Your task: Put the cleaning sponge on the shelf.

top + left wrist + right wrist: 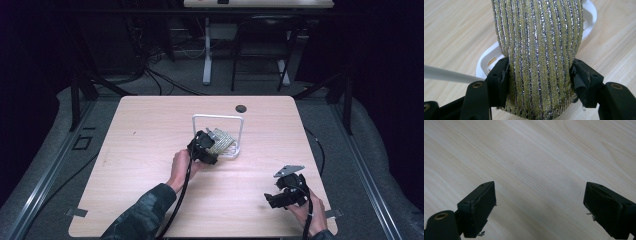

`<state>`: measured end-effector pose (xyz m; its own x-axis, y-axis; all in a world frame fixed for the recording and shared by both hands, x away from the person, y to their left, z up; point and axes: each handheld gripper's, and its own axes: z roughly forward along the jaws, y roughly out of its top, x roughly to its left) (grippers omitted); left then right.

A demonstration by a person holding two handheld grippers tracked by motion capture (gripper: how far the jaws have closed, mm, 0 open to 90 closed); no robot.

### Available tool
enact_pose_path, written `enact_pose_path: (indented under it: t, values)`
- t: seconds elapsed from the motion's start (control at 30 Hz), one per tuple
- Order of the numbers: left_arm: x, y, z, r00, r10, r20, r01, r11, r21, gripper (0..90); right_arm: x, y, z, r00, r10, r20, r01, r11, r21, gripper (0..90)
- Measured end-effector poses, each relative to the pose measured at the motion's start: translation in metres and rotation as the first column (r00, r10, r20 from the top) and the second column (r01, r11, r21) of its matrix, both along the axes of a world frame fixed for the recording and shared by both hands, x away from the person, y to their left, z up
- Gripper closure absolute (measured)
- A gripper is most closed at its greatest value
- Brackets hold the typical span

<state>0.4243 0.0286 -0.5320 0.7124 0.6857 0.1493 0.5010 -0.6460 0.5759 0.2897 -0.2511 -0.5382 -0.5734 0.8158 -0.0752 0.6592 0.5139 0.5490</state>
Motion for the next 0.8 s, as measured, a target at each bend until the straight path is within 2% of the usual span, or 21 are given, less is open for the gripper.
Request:
enact_pose_path:
  t: [0.2,0.57,0.7,0.8]
  values:
    - [0.003,-0.005,-0.001,0.9999,0.012,-0.007,-0.012,0.9999,-0.01,37.8,-0.001,0.0,0.002,0.9998,0.008,0.016,-0.008,1.0,0.006,11.0]
    - [0.01,-0.011,-0.005,0.9991,0.043,-0.005,-0.043,0.999,0.014,37.3,-0.001,0.0,0.001,0.9998,0.014,0.015,-0.014,1.0,0.009,11.3]
    - [0.011,-0.014,-0.009,0.9982,0.06,0.001,-0.06,0.9974,0.042,32.5,-0.001,0.0,0.001,0.9997,0.017,0.015,-0.017,1.0,0.007,11.4]
    - [0.012,-0.015,-0.011,0.9974,0.072,-0.002,-0.072,0.9965,0.043,27.8,-0.002,0.001,0.001,0.9996,0.024,0.011,-0.024,1.0,0.013,12.6]
